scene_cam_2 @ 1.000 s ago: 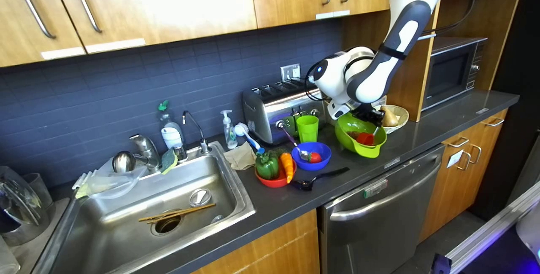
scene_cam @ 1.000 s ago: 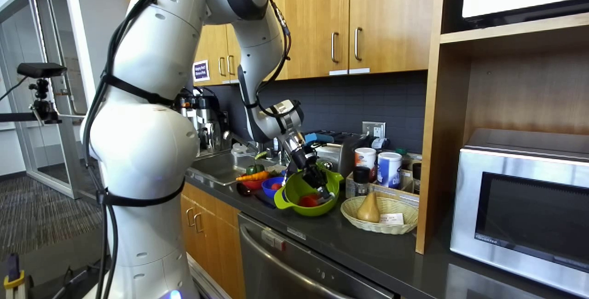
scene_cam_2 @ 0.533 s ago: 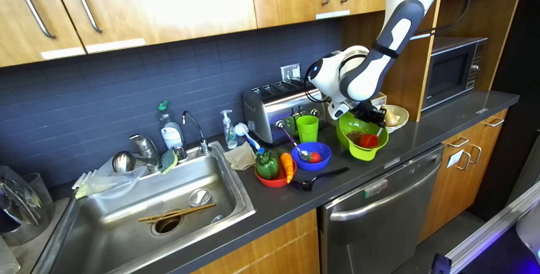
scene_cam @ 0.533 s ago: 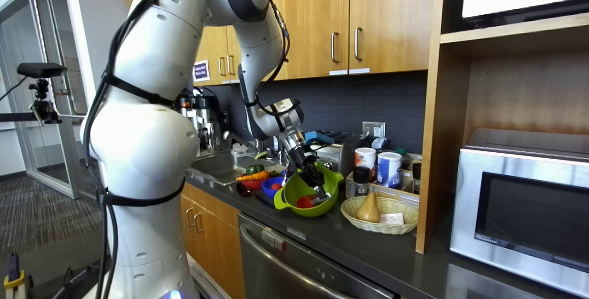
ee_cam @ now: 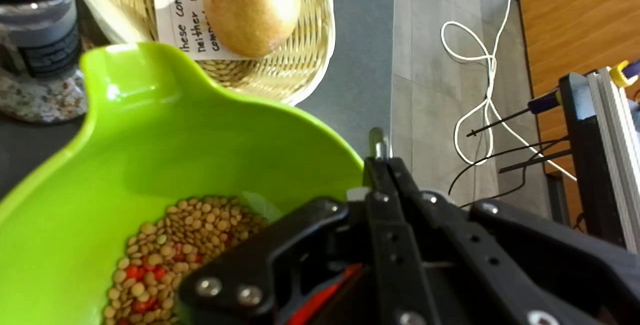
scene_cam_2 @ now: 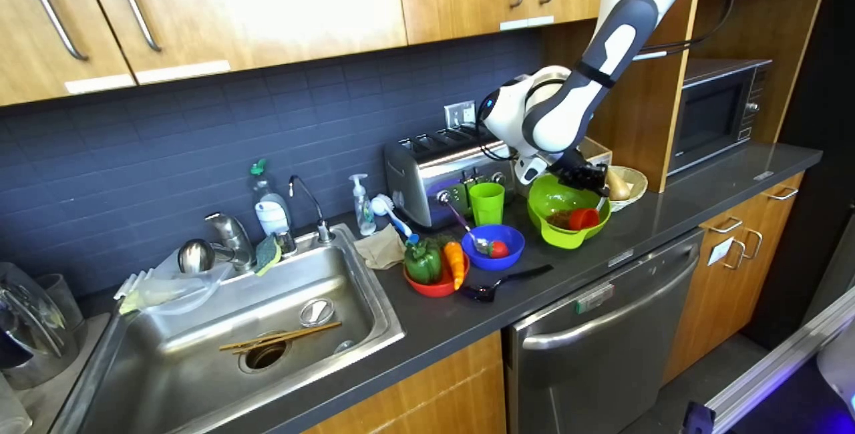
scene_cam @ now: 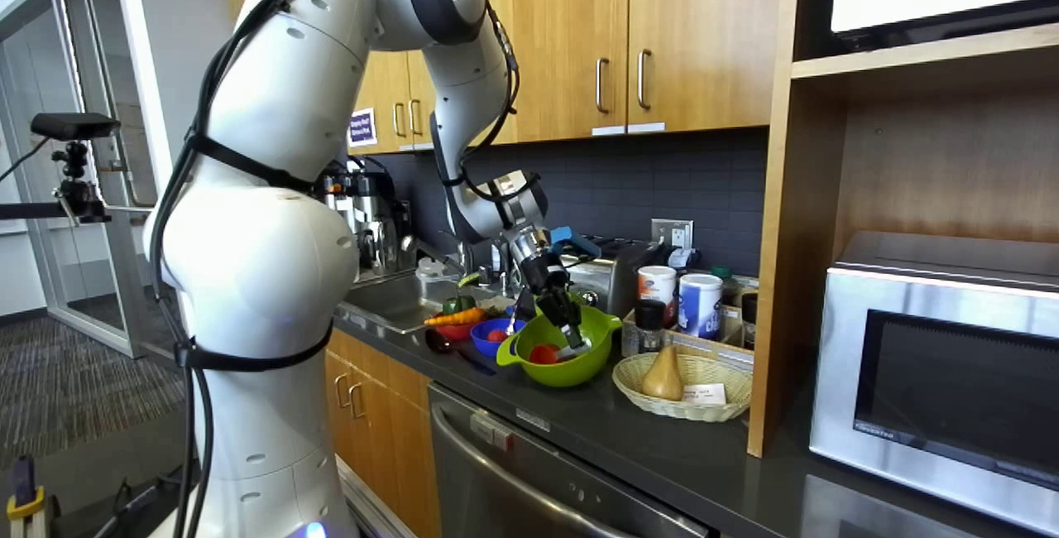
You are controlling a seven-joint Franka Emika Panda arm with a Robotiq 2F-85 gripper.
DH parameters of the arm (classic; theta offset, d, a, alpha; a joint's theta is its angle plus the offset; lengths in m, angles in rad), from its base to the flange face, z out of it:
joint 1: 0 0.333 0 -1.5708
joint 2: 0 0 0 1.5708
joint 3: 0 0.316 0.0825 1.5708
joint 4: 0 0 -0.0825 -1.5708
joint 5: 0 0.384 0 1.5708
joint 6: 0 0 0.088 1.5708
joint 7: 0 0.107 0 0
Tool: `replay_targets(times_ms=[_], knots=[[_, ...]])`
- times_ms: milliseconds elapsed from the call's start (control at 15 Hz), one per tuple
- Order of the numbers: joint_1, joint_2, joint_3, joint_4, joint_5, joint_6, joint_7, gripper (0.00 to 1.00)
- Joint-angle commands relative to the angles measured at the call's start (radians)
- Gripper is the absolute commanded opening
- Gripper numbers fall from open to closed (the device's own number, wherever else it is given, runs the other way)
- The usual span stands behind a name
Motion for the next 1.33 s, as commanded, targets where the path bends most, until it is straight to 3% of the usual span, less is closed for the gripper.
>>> replay_targets(times_ms=[0, 400, 933, 1267], knots=[[0.013, 0.023, 0.002, 0.052, 0.042, -0.080, -0.048, 0.01], [0.029, 0.107, -0.001, 0.202, 0.110, -0.302, -0.142, 0.01], [0.036, 0.249, -0.001, 0.404, 0.113, -0.500, -0.276, 0.01], [0.078, 0.422, -0.041, 0.686, 0.137, -0.869, -0.378, 0.01]])
